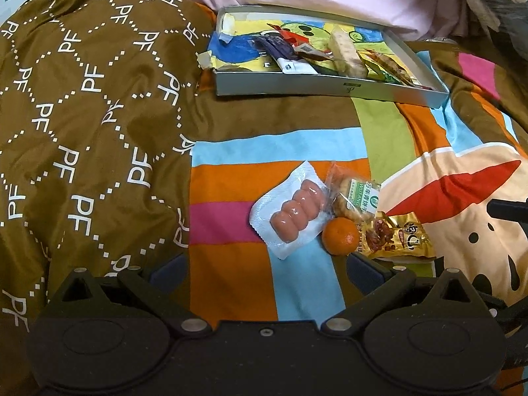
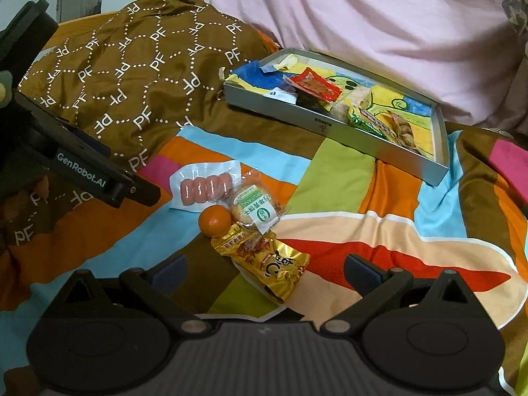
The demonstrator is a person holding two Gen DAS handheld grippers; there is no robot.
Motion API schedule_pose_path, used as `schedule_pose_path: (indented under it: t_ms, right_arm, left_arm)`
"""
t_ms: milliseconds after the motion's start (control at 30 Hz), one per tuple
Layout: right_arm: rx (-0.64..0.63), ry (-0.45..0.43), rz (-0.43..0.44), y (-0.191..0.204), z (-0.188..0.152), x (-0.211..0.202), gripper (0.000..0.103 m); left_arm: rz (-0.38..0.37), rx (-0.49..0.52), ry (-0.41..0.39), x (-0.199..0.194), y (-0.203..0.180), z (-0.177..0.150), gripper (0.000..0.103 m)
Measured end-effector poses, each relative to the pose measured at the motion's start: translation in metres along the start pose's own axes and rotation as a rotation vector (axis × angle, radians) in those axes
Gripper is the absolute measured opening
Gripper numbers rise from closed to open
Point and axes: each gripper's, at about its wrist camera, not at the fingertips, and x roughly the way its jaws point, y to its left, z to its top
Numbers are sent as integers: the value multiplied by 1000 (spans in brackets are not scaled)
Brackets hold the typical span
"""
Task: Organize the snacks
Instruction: 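Lower the left tool toward the mandarin while the right tool approaches the gold snack bag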
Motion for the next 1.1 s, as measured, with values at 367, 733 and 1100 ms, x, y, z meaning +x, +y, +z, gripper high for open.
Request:
schedule_pose_path:
  t_ms: [367,733,1100]
  right_arm:
    - [-2,6,14,-3,-2,12,103]
    - [10,23,18,-11,-4,29,103]
    - [-49,51,63,-12,-10,43,103]
  left_arm:
    - [-2,6,-4,13,-1,3,102]
    - [-12,32,-19,28,-7,4,102]
    - [-58,136,-57,35,-11,5,102]
